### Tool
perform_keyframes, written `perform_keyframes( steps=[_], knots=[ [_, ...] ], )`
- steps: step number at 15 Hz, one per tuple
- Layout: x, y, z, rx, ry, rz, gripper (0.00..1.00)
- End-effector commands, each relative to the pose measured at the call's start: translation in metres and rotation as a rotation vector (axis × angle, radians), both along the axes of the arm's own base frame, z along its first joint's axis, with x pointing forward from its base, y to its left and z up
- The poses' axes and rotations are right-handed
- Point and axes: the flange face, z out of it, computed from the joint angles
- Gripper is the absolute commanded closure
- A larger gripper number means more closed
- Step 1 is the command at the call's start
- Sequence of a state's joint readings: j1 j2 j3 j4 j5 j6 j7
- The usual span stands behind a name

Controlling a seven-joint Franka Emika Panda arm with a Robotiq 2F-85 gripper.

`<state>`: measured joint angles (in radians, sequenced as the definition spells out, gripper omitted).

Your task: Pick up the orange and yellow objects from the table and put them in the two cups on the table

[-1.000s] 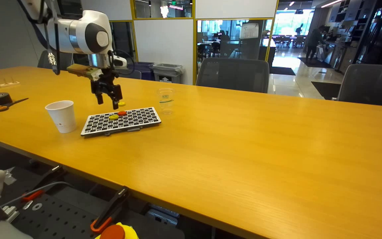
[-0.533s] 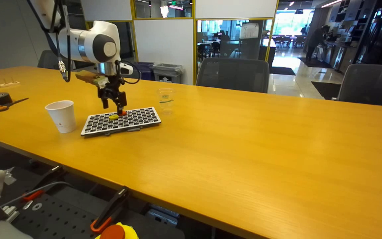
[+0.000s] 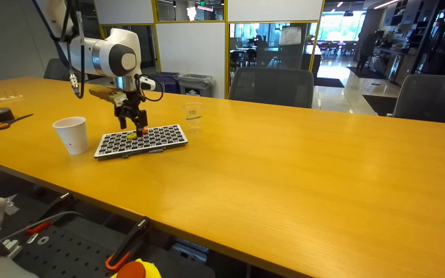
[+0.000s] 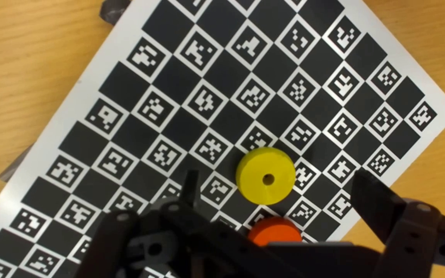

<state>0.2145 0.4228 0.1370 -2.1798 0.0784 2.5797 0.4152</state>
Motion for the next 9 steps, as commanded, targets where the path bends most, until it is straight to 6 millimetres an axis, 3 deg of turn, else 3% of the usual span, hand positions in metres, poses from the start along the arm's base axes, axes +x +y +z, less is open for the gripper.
perform_keyframes(
  steps=[1,9],
  knots=[
    [0.002,0.0033,0.0038,0.0,-0.005,-0.018,0.0],
    [-0.0004,0.0031,0.0005,-0.042,0.03,-0.061,0.0]
  ],
)
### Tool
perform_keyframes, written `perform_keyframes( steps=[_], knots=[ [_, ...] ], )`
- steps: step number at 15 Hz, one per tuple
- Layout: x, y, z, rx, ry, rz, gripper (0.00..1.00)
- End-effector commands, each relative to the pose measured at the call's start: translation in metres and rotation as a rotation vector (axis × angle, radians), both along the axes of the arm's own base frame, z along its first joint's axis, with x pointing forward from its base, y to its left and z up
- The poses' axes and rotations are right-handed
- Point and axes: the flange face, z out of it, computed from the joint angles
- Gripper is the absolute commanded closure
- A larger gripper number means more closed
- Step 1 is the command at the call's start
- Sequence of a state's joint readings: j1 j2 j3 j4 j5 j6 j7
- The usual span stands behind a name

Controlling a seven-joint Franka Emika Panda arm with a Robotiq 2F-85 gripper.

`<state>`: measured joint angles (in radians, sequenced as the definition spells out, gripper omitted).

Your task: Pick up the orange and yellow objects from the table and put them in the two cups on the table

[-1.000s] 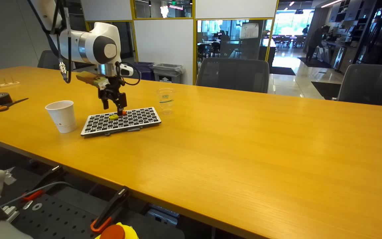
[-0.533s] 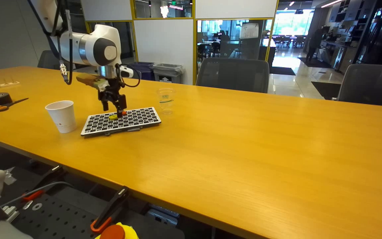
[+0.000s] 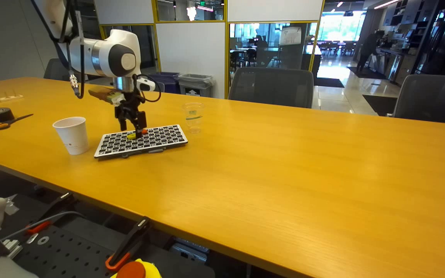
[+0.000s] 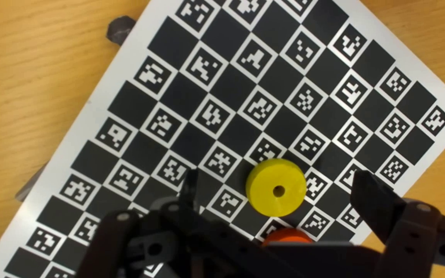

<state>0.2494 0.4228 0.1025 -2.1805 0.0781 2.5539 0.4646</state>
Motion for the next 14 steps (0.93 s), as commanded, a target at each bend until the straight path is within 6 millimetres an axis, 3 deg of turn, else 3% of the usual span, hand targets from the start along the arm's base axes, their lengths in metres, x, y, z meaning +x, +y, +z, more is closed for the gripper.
perform_keyframes(
  steps=[1,14],
  knots=[
    [0.003,0.005,0.003,-0.02,0.006,-0.016,0.0],
    [0.019,0.011,-0.002,-0.076,0.031,0.001,0.0]
  ],
)
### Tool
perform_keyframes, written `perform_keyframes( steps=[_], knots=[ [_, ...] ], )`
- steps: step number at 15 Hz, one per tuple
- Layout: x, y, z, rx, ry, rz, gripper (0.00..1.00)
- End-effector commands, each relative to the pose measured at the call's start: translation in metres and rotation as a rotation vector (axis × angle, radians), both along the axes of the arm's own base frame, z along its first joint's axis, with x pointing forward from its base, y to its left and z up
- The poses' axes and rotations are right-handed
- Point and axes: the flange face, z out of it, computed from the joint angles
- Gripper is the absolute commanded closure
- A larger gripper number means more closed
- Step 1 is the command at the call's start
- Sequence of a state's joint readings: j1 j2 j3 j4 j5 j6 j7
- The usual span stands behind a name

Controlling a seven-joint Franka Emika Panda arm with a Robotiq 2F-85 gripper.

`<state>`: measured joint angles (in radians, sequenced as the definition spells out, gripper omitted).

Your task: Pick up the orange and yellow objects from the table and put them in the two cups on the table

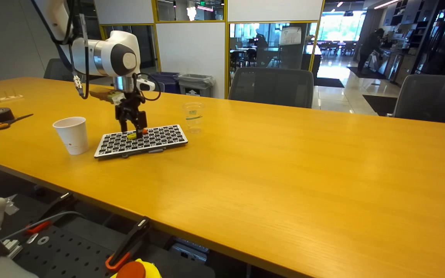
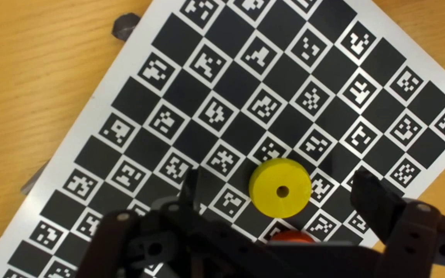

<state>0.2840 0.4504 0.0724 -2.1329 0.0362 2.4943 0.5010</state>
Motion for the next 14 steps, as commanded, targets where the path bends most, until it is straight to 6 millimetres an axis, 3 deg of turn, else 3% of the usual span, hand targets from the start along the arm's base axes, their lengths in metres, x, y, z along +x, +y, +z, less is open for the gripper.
perform_keyframes(
  steps=[1,6,7,9,14],
  knots=[
    [0.0139,0.0059,0.0013,-0.035,0.004,-0.007,0.0],
    [0.0149,0.0064,-0.0026,-0.043,0.012,-0.017,0.0],
    [0.0146,0.0064,-0.003,-0.044,0.015,-0.02,0.25],
    [0.0138,0.0068,-0.0041,-0.048,0.019,-0.025,0.34],
    [0.0158,0.0053,-0.002,-0.061,0.025,-0.039,0.72]
  ],
)
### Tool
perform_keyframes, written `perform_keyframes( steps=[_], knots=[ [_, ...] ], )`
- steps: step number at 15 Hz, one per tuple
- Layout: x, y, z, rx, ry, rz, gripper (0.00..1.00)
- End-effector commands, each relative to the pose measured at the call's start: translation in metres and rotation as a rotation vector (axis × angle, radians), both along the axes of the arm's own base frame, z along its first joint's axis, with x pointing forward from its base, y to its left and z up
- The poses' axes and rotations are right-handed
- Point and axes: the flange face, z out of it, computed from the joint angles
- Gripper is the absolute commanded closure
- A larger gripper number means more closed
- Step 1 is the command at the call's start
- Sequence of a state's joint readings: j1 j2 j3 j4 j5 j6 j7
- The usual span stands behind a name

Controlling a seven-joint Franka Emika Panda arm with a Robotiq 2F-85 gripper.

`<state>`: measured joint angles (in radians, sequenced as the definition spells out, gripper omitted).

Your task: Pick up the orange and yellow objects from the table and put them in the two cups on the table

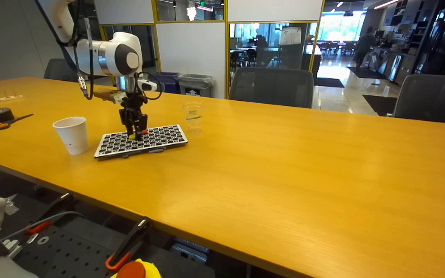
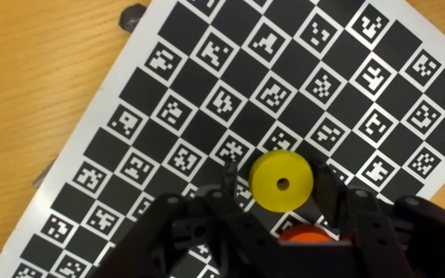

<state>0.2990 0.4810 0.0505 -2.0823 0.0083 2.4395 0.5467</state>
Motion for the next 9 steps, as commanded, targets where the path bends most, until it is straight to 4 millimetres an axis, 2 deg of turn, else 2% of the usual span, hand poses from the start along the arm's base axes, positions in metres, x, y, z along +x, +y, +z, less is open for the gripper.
perform_keyframes(
  steps=[1,4,9],
  knots=[
    [0.007,0.006,0.003,-0.024,0.001,-0.014,0.79],
    [0.006,0.006,0.006,-0.028,0.002,-0.029,0.76],
    [0.01,-0.012,0.033,-0.037,-0.02,-0.061,0.77]
  ],
)
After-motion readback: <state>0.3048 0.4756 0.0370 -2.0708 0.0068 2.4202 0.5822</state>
